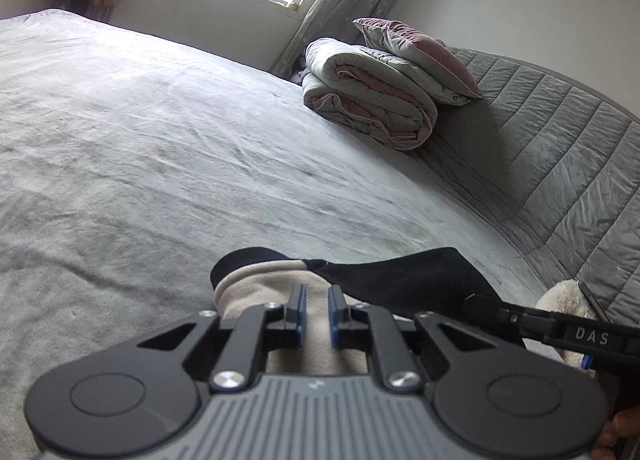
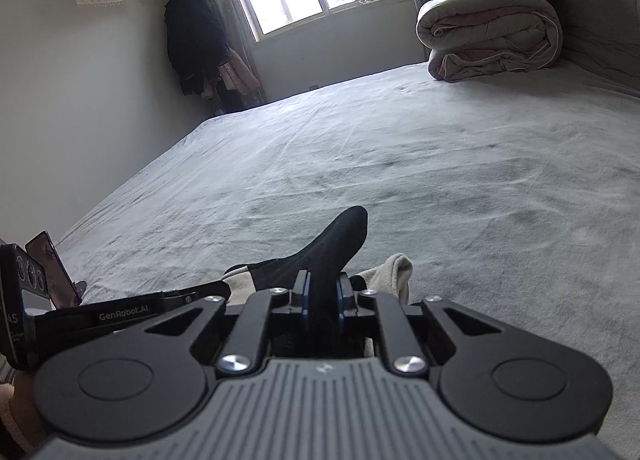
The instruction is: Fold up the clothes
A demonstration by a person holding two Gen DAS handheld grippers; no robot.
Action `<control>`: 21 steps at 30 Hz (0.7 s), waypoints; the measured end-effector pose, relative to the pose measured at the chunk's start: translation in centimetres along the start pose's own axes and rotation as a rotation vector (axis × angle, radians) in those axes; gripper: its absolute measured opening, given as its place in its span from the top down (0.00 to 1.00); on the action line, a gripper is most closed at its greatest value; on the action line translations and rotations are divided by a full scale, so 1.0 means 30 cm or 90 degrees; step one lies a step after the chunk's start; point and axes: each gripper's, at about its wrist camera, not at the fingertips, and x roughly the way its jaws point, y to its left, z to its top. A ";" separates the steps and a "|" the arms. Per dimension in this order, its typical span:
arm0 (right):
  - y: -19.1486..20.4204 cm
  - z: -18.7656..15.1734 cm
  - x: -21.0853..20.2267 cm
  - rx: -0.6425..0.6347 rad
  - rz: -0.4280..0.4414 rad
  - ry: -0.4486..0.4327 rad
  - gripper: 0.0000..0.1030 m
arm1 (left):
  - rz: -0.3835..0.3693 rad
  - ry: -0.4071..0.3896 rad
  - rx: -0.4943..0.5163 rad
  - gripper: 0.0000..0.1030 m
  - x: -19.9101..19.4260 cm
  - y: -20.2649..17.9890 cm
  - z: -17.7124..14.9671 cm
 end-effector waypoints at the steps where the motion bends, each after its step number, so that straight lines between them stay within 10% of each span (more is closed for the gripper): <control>1: -0.012 -0.009 0.007 0.002 -0.006 0.007 0.87 | 0.003 0.003 0.019 0.90 0.008 -0.015 -0.010; 13: -0.043 -0.043 -0.008 -0.016 0.004 -0.020 0.81 | -0.004 -0.079 0.114 0.98 -0.040 -0.093 -0.036; 21: 0.002 -0.014 -0.042 -0.066 0.015 -0.073 0.75 | -0.063 -0.031 0.170 1.00 -0.010 -0.166 -0.116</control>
